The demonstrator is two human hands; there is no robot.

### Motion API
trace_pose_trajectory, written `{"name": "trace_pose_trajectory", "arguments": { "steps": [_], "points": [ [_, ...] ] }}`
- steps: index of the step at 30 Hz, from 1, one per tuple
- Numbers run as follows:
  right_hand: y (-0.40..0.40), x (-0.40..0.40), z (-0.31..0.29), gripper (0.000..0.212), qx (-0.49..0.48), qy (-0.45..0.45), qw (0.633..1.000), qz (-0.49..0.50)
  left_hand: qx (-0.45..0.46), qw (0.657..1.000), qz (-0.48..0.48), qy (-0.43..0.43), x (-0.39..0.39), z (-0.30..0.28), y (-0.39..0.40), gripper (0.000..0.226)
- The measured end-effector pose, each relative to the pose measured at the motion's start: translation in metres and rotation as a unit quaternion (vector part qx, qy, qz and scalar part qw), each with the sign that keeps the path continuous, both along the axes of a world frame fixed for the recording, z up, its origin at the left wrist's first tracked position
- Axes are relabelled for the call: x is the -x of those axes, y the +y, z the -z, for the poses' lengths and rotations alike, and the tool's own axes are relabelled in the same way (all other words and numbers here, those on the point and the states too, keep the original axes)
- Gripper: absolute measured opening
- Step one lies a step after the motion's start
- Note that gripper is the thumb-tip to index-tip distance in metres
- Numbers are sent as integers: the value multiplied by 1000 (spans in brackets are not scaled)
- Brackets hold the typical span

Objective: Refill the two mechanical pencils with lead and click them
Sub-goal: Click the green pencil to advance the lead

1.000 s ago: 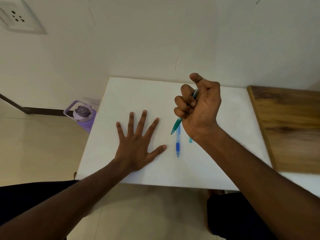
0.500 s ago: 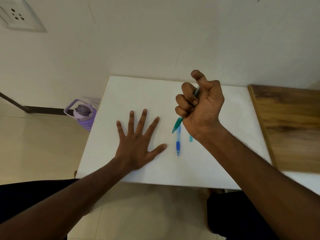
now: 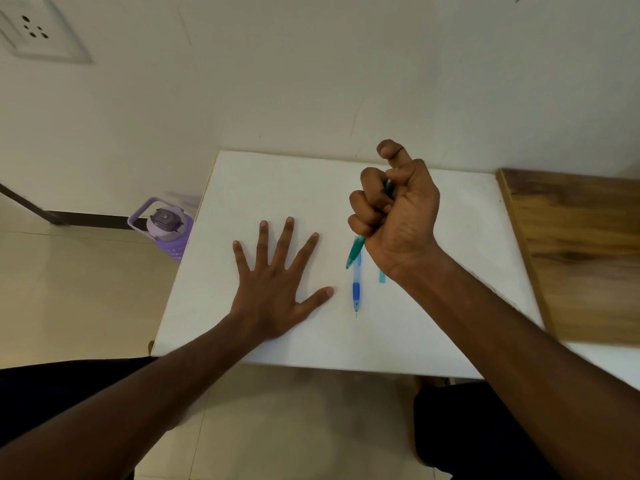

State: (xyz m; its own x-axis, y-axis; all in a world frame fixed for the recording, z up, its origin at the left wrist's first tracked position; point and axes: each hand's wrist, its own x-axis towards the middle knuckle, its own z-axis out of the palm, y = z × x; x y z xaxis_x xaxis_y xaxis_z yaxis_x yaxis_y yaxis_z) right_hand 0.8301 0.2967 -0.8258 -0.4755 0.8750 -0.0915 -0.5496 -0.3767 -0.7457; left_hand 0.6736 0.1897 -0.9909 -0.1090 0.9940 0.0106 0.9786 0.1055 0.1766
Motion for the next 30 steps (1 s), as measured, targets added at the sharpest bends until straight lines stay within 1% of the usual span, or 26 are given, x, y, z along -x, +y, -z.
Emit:
{"name": "trace_pose_trajectory", "arguments": {
  "steps": [11,14,17,21,30],
  "points": [
    [-1,1,0,32,-13,-3,1000,4,4,1000,0,0,0,-1,0,98],
    [0,1,0,29,-11,-12,1000,9,1,1000,1,-1,0,-1,0,98],
    [0,1,0,30,-13,2,1000,9,1,1000,1,0,0,-1,0,98],
    [1,0,1,29,-8,-6,1000,19,0,1000,2,-1,0,0,0,98],
    [0,1,1,30,-10,2,1000,6,6,1000,1,2,0,-3,-1,99]
  ]
}}
